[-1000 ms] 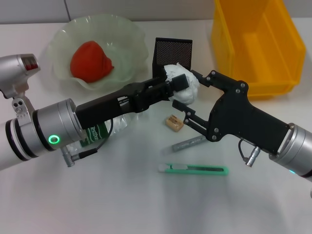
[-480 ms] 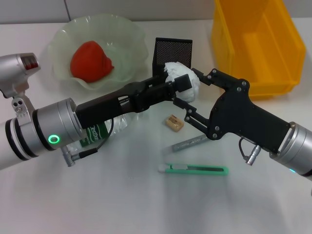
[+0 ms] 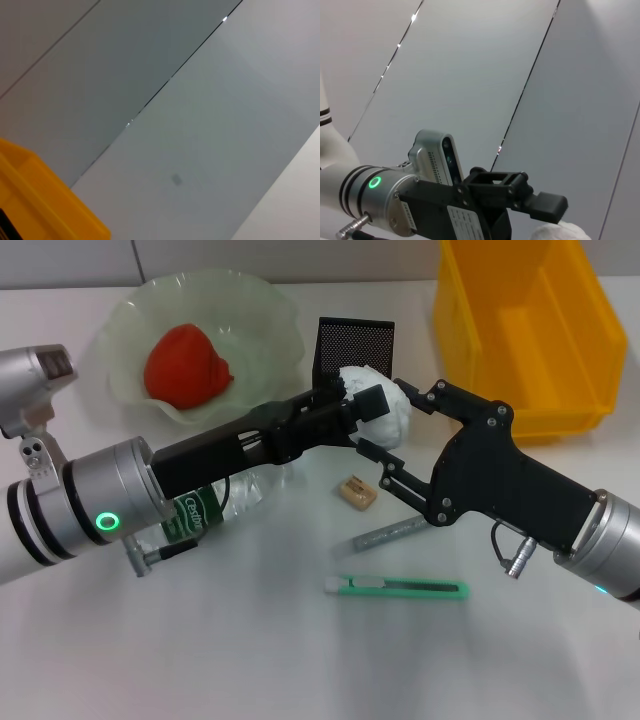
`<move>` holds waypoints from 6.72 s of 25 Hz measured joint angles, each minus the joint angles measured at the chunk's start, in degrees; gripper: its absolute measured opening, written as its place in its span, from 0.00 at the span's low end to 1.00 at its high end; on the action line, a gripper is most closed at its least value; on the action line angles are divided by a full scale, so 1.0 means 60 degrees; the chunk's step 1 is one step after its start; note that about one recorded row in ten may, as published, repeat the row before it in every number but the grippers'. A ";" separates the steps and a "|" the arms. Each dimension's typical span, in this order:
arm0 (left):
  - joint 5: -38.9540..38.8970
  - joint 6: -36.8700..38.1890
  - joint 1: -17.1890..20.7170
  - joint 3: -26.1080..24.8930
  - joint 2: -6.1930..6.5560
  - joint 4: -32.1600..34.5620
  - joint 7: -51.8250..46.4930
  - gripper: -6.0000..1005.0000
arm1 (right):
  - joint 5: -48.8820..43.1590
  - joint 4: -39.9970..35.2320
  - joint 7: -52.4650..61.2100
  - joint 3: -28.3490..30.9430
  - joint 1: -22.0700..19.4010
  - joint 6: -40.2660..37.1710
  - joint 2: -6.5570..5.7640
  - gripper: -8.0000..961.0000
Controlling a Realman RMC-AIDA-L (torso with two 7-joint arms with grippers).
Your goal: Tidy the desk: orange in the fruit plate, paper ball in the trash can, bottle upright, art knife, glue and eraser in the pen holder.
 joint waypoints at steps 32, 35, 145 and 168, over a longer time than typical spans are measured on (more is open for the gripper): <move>0.0709 0.0434 0.1936 0.1164 0.0143 0.2659 0.5212 0.78 | -0.0001 -0.0812 0.5199 0.3668 -0.0886 0.1353 -0.0068 0.54; 0.0708 0.0433 0.1937 0.1177 0.0142 0.2655 0.5227 0.78 | -0.0001 -0.0818 0.5214 0.4178 -0.0866 0.1908 -0.0070 0.54; 1.0257 -0.2107 -0.2601 0.3954 0.0007 0.8114 -0.6420 0.73 | -0.4748 -0.4475 0.8406 0.1900 -0.1761 0.0325 -0.0176 0.84; 1.0183 -0.3752 -0.2675 0.5167 0.0000 0.6854 -0.6714 0.72 | -0.4717 -0.4464 0.8308 0.1900 -0.1787 0.0343 -0.0176 0.83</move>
